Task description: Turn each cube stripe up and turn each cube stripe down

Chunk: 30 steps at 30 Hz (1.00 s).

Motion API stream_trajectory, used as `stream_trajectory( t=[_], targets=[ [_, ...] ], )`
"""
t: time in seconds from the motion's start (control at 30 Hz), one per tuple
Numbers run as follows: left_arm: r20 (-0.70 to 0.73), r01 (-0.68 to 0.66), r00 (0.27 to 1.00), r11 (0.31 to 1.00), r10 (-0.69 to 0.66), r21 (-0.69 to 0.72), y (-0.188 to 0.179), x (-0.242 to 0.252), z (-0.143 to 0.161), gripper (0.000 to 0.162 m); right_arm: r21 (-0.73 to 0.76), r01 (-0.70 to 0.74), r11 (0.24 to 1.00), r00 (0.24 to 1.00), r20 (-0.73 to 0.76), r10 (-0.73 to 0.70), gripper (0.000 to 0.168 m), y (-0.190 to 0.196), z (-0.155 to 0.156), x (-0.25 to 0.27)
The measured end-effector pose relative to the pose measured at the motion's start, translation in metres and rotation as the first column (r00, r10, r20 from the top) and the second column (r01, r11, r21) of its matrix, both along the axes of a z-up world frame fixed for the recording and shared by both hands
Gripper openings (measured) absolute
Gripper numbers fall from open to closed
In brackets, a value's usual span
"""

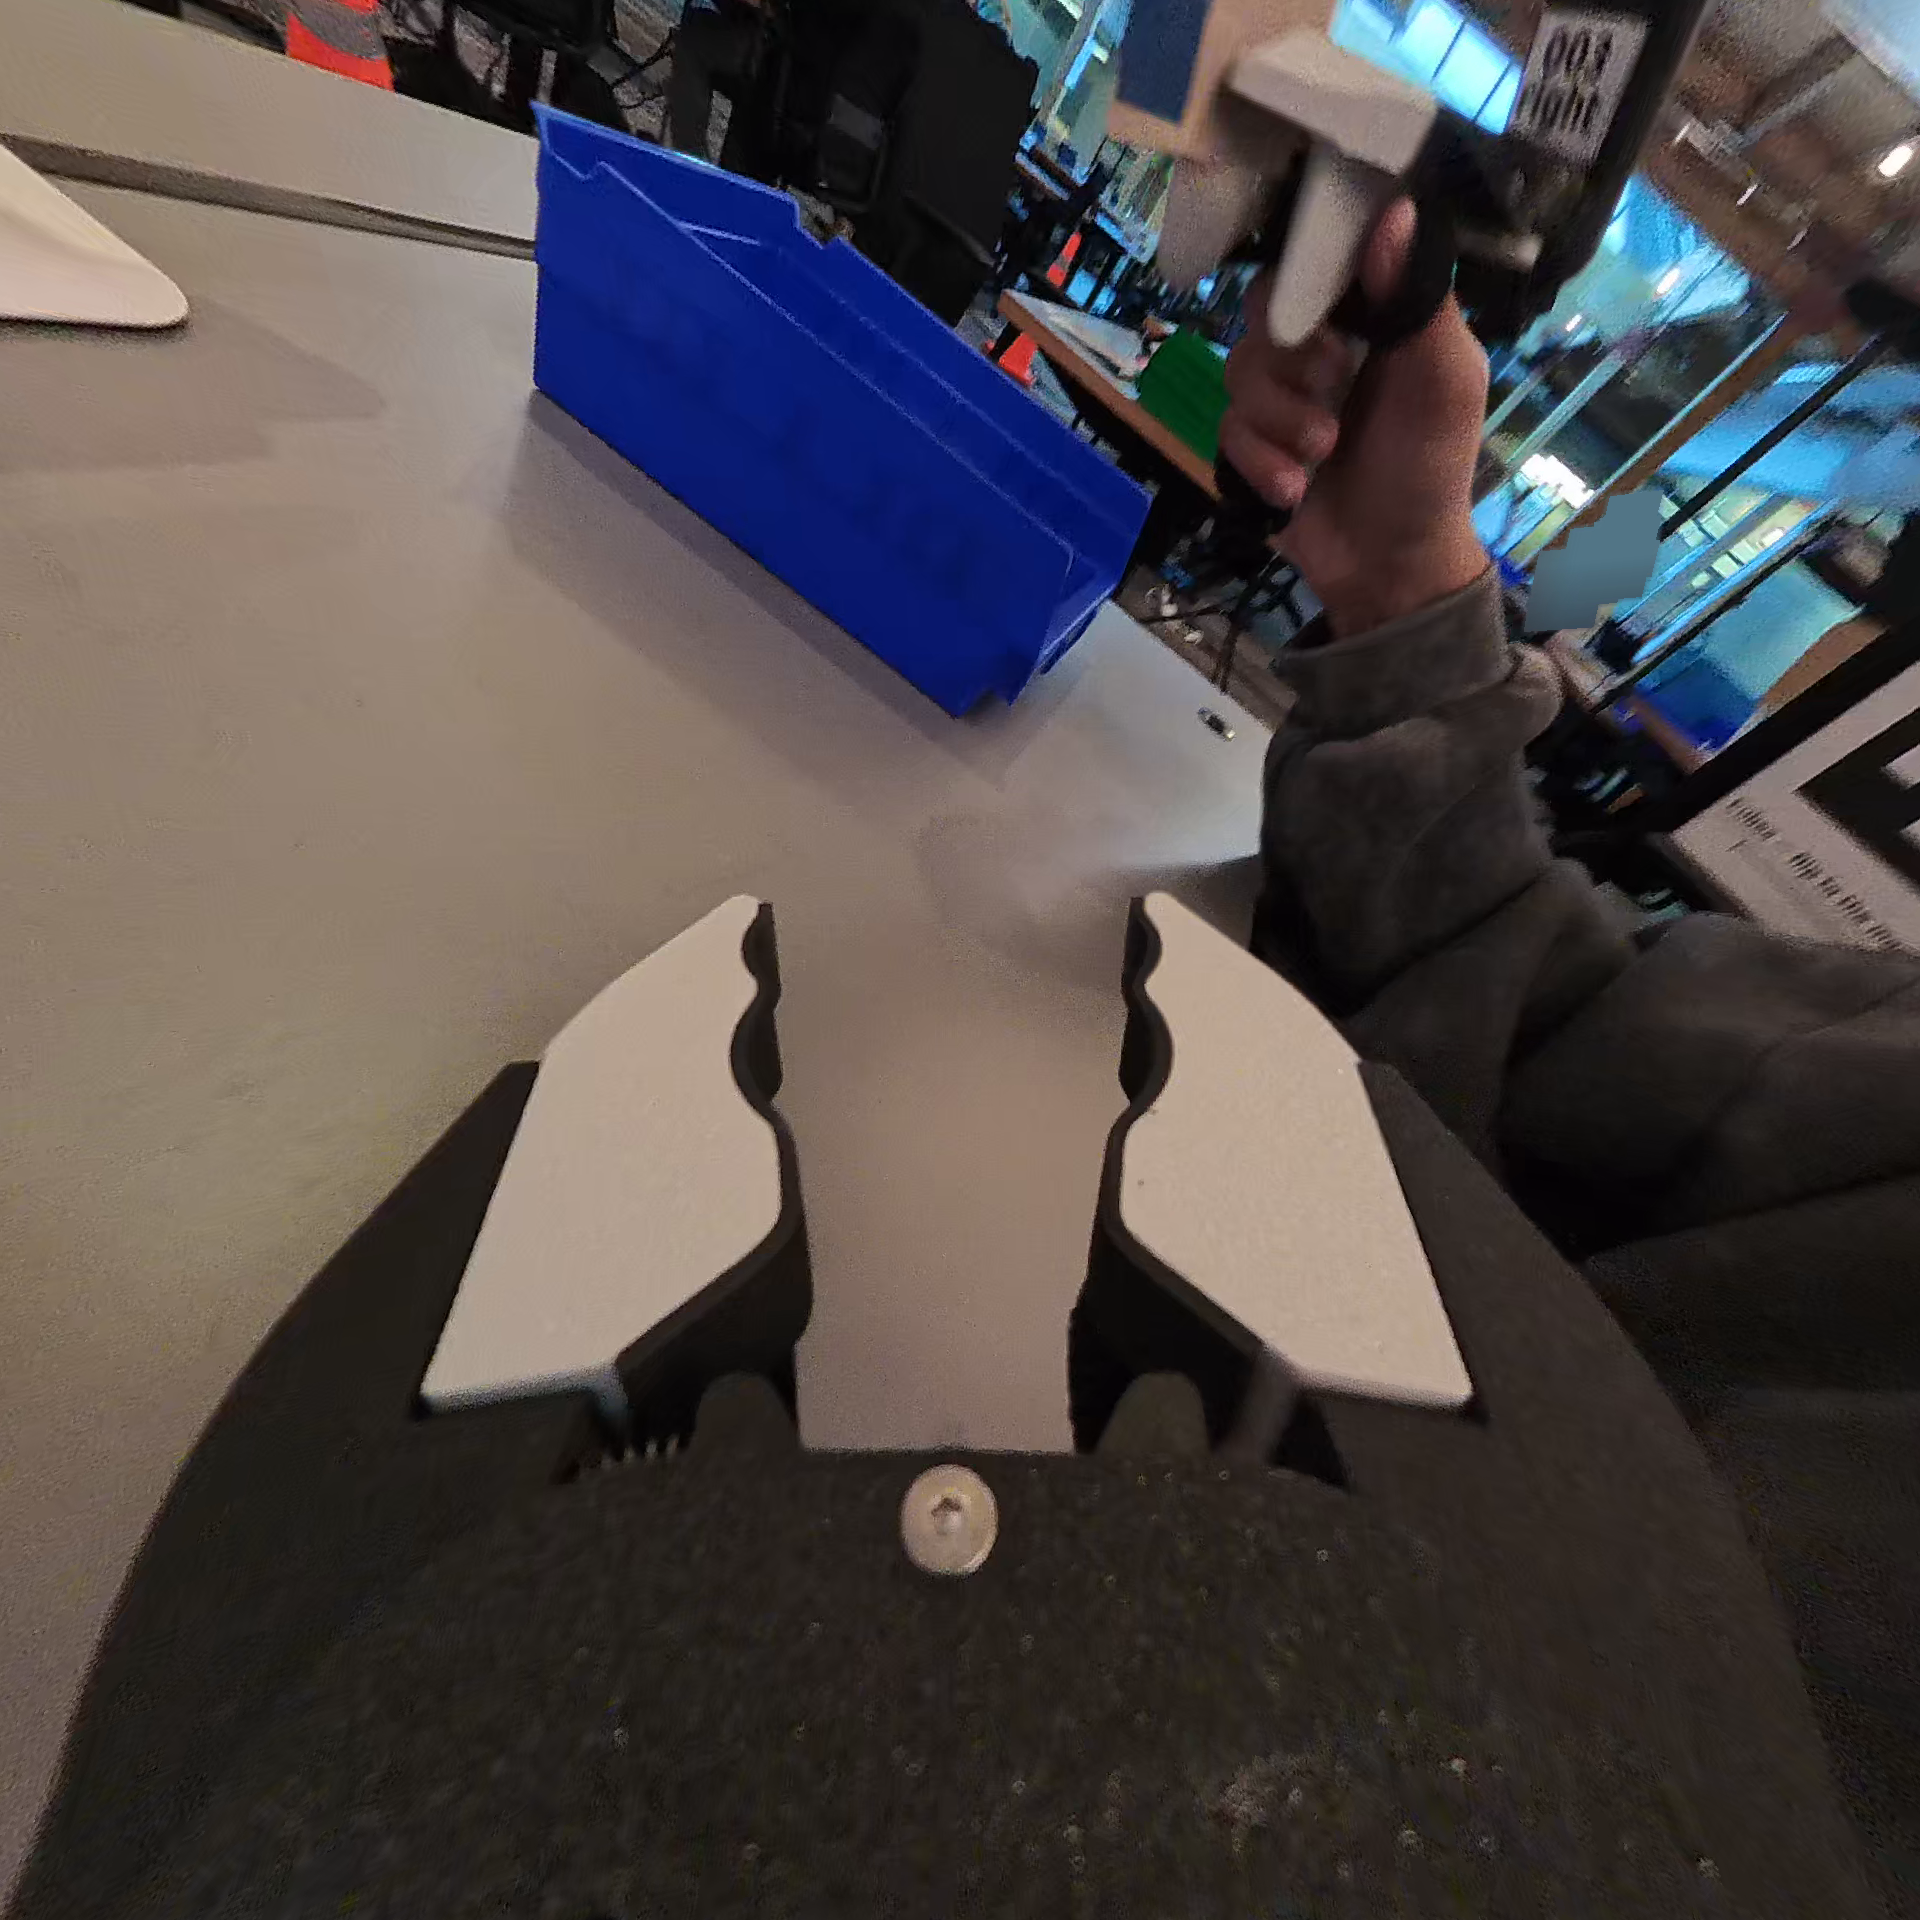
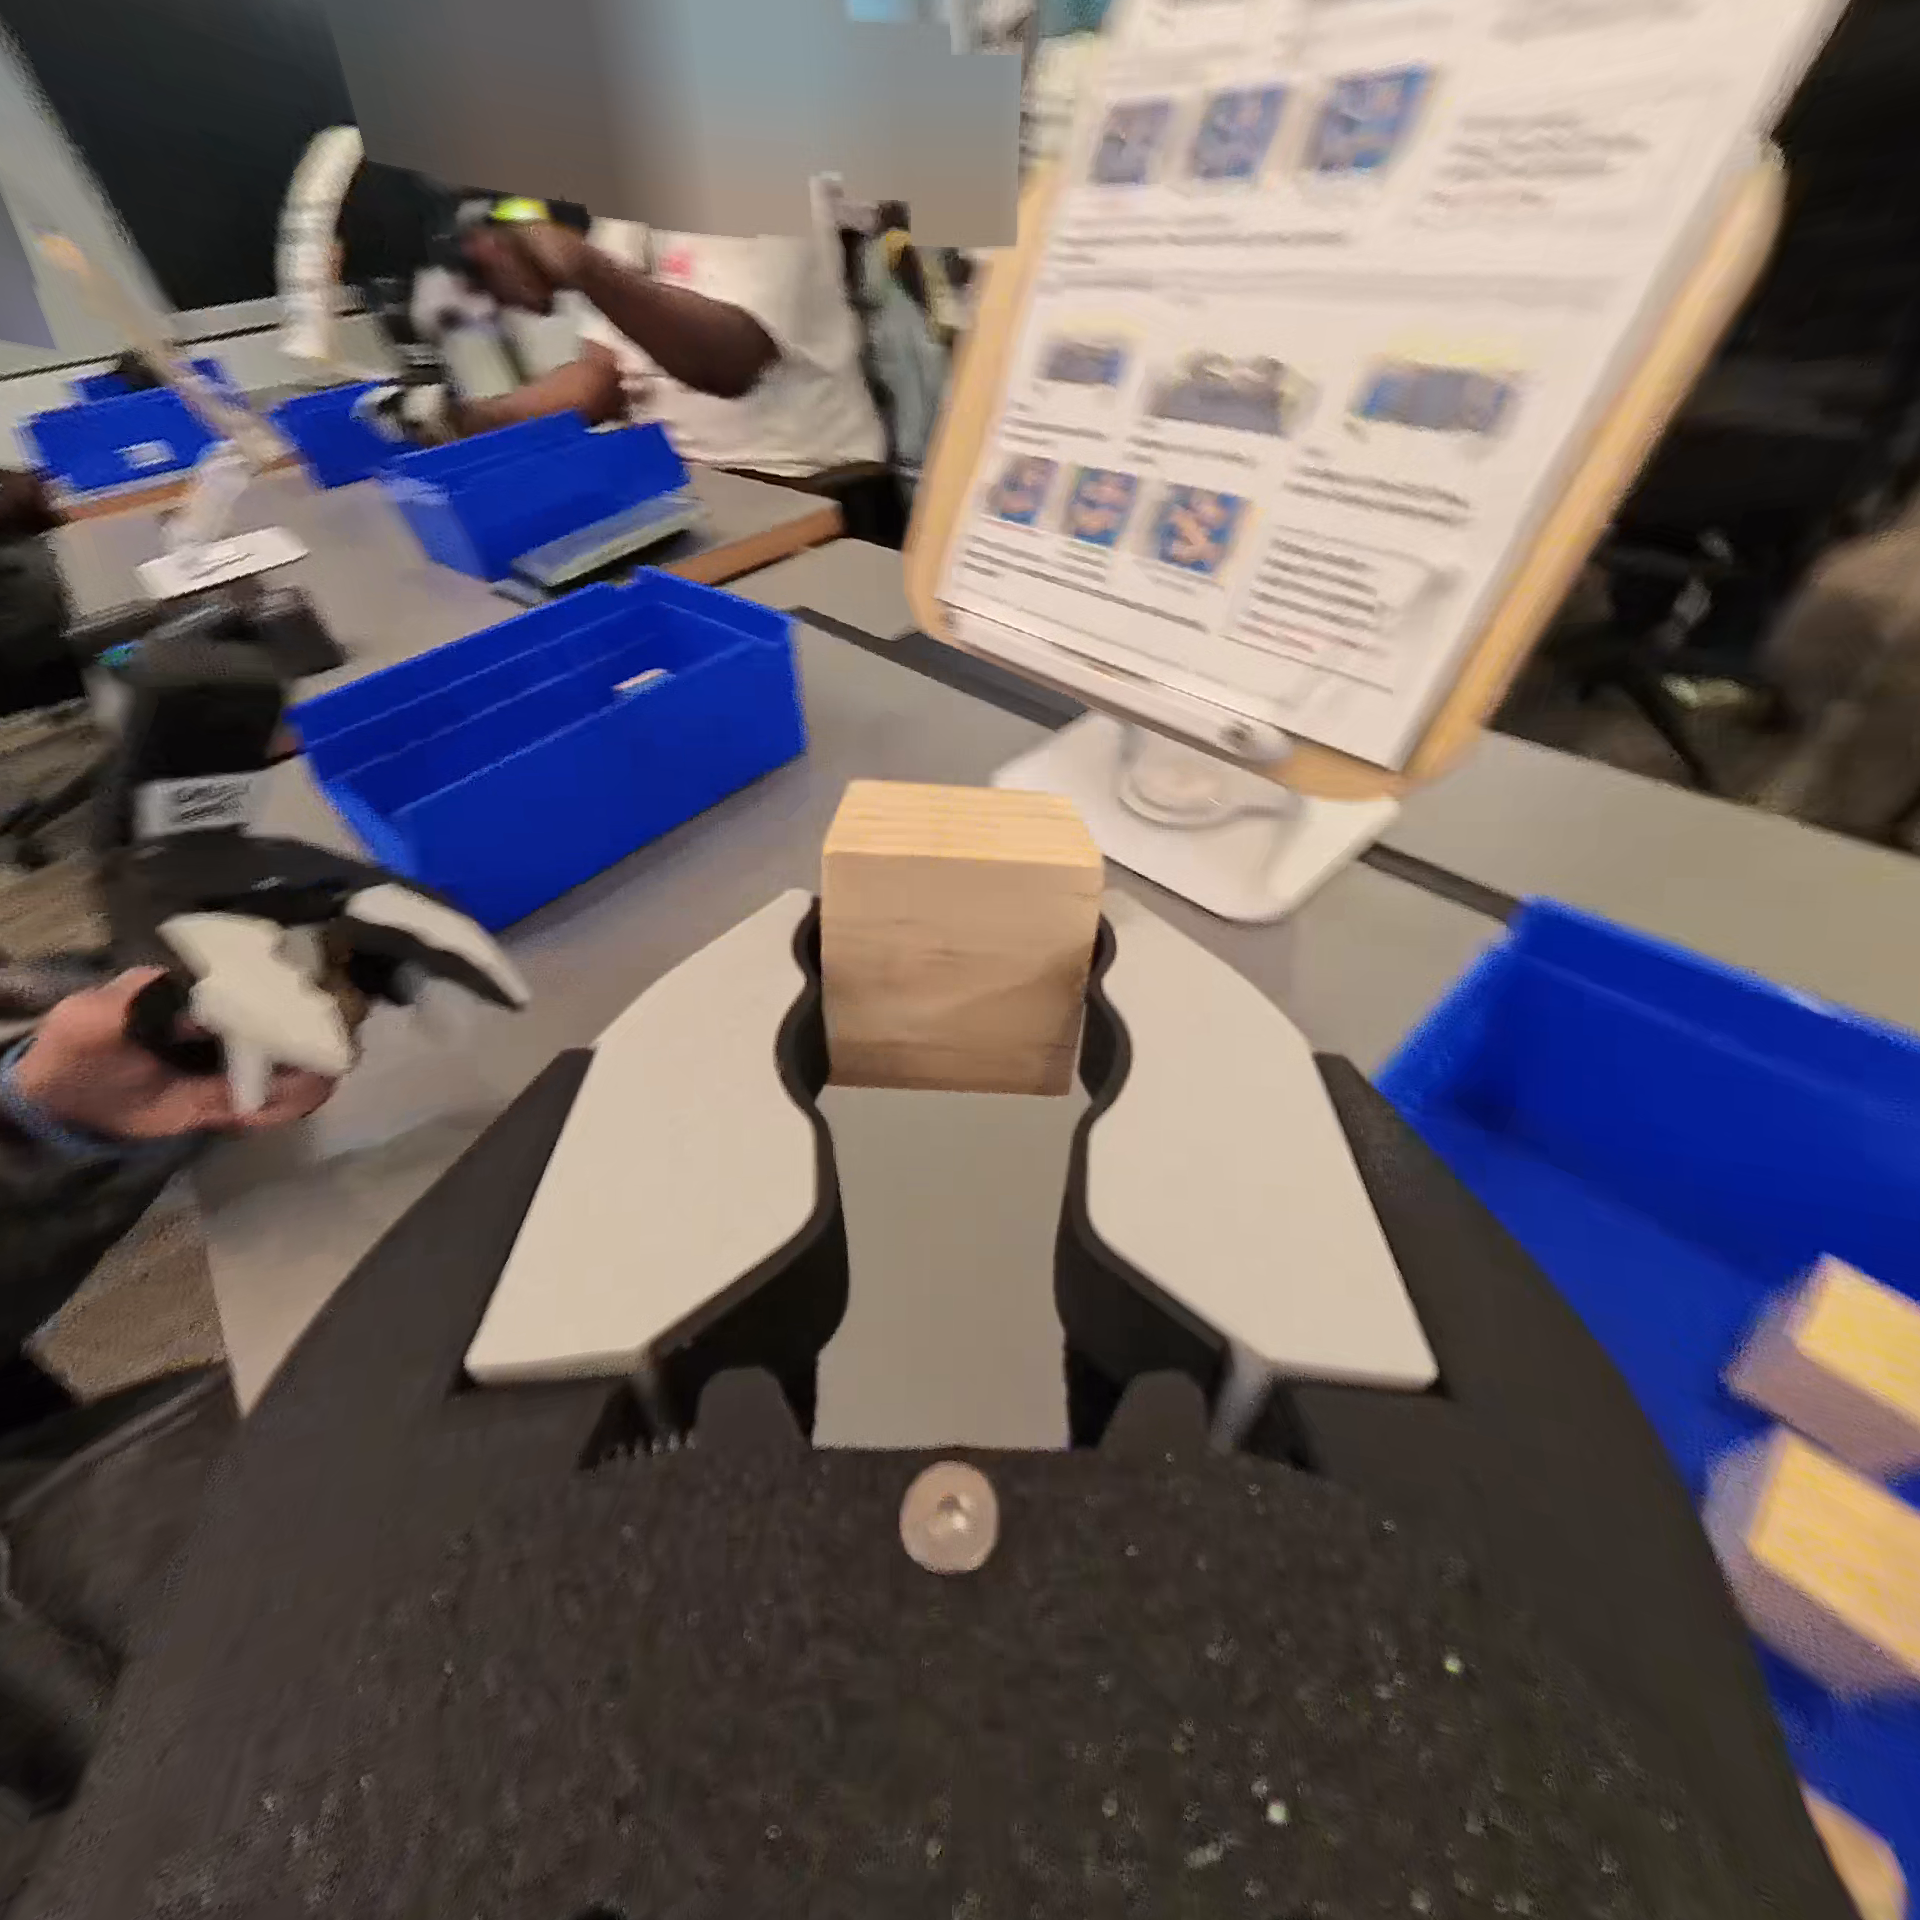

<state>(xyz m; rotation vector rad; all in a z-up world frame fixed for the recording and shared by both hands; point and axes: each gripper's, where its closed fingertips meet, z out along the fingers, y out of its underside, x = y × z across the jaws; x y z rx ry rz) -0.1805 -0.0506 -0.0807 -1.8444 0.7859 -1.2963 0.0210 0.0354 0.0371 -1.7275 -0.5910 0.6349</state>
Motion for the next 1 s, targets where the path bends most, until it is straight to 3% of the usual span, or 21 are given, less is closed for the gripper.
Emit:
stream_trajectory(
  t=[0.1,0.2,0.33,0.47,0.7,0.93,1.0],
  targets=[
    [-0.043,0.01,0.999,0.998,-0.007,0.06,-0.006,0.002,0.002,0.061,-0.125,0.251,0.96,0.968,0.062,-0.244,0.046,0.032,-0.013,0.053],
    [-0.051,0.019,0.999,0.997,-0.016,0.075,-0.009,0.004,0.004,0.061,-0.306,0.455,0.836,0.888,0.22,-0.403,0.046,0.071,-0.048,0.1],
    [-0.063,0.034,0.998,0.997,-0.03,0.062,-0.011,0.007,0.0,0.061,-0.595,0.512,0.62,0.858,0.391,-0.332,0.047,0.117,-0.121,0.117],
    [-0.066,0.033,0.997,0.998,-0.029,0.057,-0.01,0.005,0.001,0.061,-0.674,0.59,0.444,0.803,0.55,-0.232,0.046,0.146,-0.175,0.124],
    [-0.069,0.037,0.997,0.998,-0.034,0.041,-0.01,0.003,0.001,0.061,-0.689,0.635,0.349,0.768,0.612,-0.19,0.046,0.169,-0.211,0.123],
    [-0.079,0.055,0.996,0.998,-0.052,0.03,-0.013,0.006,-0.002,0.062,-0.684,0.64,0.35,0.765,0.611,-0.204,0.046,0.168,-0.223,0.121],
    [-0.086,0.055,0.995,0.998,-0.052,0.03,-0.014,0.006,-0.003,0.062,-0.676,0.637,0.37,0.766,0.609,-0.206,0.052,0.169,-0.219,0.121]
  ],
)
